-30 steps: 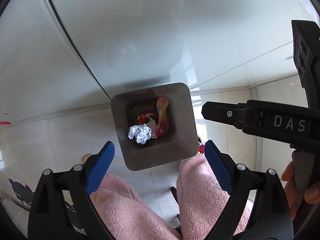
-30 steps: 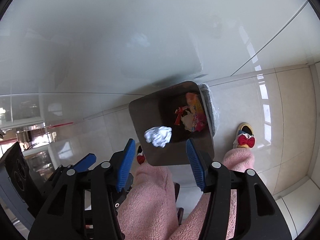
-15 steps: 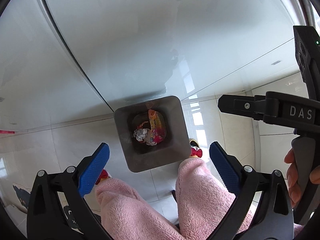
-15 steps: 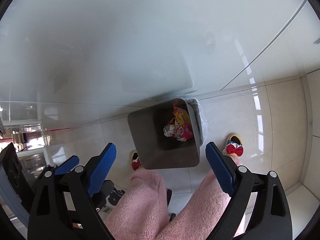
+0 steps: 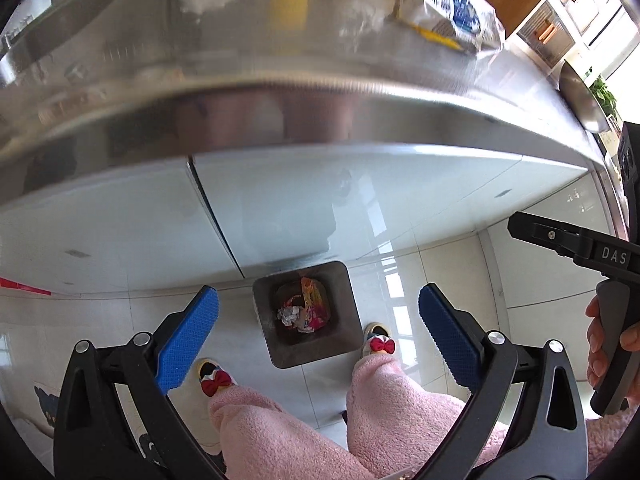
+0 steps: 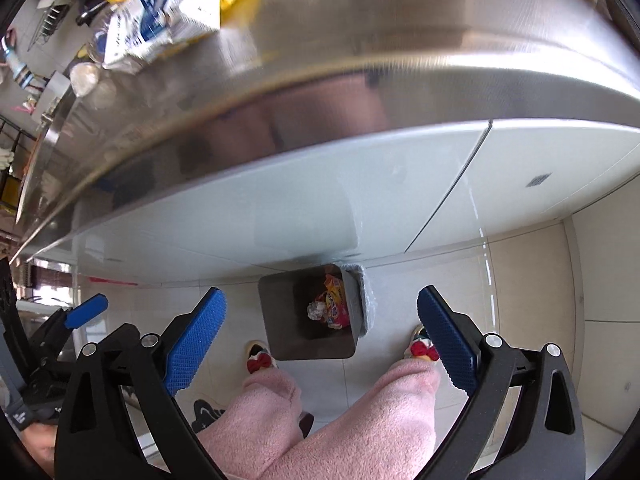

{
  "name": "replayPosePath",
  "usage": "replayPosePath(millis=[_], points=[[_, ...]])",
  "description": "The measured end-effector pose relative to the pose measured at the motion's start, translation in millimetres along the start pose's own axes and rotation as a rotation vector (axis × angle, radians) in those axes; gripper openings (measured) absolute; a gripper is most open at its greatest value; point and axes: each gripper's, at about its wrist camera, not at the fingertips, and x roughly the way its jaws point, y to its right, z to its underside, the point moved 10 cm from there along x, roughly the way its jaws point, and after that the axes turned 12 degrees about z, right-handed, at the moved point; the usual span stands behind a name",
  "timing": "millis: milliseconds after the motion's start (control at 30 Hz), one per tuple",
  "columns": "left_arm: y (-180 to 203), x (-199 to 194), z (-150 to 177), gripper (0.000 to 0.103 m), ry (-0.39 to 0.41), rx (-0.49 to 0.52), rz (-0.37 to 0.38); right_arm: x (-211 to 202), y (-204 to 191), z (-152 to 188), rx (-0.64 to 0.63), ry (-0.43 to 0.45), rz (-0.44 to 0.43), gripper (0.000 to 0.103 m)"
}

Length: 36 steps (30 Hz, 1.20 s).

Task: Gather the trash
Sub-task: 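Grasp the Luckin coffee carton with the right tool while the left tool grasps the plastic bag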

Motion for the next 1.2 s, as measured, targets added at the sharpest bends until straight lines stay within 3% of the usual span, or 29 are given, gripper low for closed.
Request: replayPosePath(millis=[200, 367, 833, 1200], points=[[8.4, -43.9, -41.2, 0.095, 0.074, 0.014, -0.047, -59.8, -8.9, -39.4, -0.033, 0.156, 0.006, 0.097], [10.7, -75.1, -77.8, 0.095, 0.138, 0.031, -0.065, -81.4, -29.3, -70.0, -0.07, 0.236, -0.03, 0.097], [-17.0, -96.2, -156.0, 0.095, 0.207, 0.078, -0.115, -93.1, -79.7, -128.0, -0.076, 0.287, -0.078, 0.097], [-46.1, -82.9, -198.4, 0.094, 0.178, 0.109, -0.114, -73.5, -88.2, -144.8, -0.007, 0.258, 0.002, 0.097]])
